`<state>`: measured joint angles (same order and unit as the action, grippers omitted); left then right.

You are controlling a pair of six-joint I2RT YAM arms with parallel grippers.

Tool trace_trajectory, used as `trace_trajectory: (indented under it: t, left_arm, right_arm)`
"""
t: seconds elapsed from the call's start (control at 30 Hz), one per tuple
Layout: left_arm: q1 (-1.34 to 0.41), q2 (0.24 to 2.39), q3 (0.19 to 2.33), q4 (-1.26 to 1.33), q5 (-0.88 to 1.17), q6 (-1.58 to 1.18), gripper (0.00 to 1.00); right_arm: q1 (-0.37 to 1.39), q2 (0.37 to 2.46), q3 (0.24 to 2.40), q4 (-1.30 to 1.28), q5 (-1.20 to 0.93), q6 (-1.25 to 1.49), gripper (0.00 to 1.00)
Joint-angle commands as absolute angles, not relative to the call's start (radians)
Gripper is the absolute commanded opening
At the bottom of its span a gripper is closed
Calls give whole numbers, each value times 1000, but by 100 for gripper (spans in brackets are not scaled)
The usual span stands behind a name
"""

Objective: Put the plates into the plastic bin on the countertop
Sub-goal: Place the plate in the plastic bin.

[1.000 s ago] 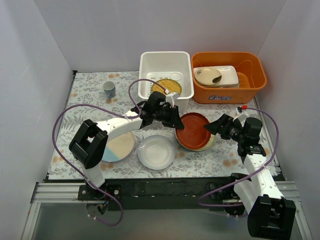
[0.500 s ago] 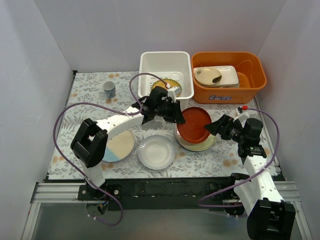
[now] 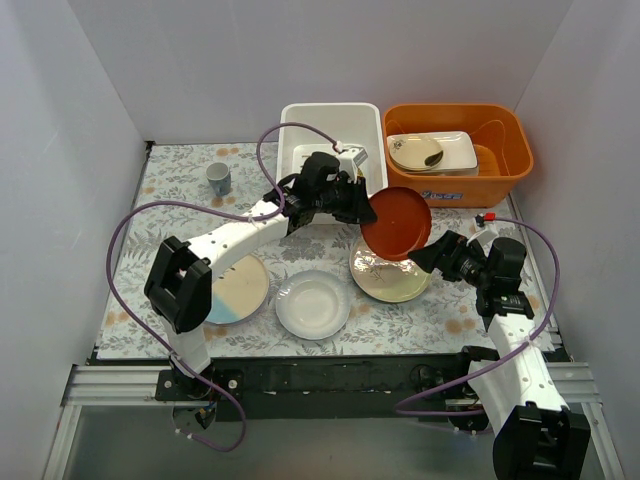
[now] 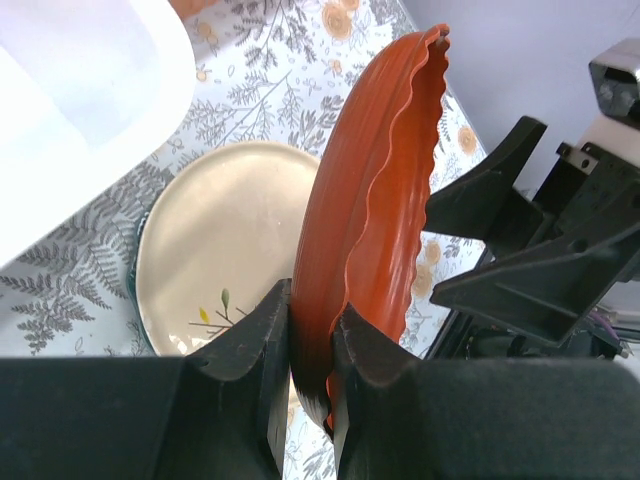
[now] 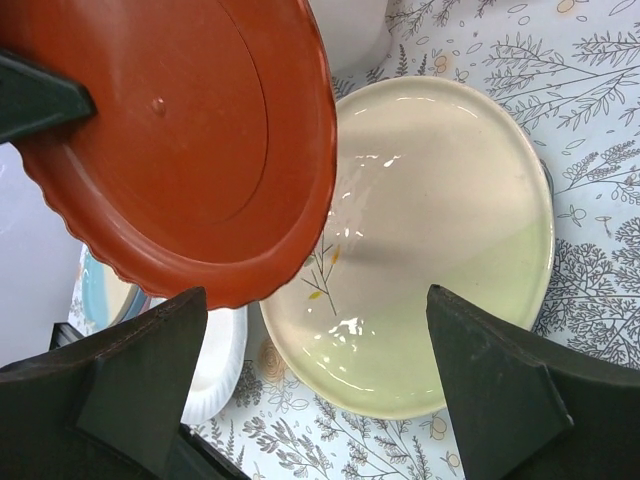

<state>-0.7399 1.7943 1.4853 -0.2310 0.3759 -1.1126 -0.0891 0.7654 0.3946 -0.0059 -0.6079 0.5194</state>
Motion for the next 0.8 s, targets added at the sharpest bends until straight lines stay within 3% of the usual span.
trace_trajectory:
  t: [0.0, 0.77]
  left_arm:
    - [-741, 1790, 1549, -245, 330, -1086, 2]
    - [-706, 1809, 1700, -298, 218, -1072, 2]
  right_arm:
    - [-84, 752, 405, 5, -632, 502, 98]
    - [-84, 750, 371, 12, -632, 492, 98]
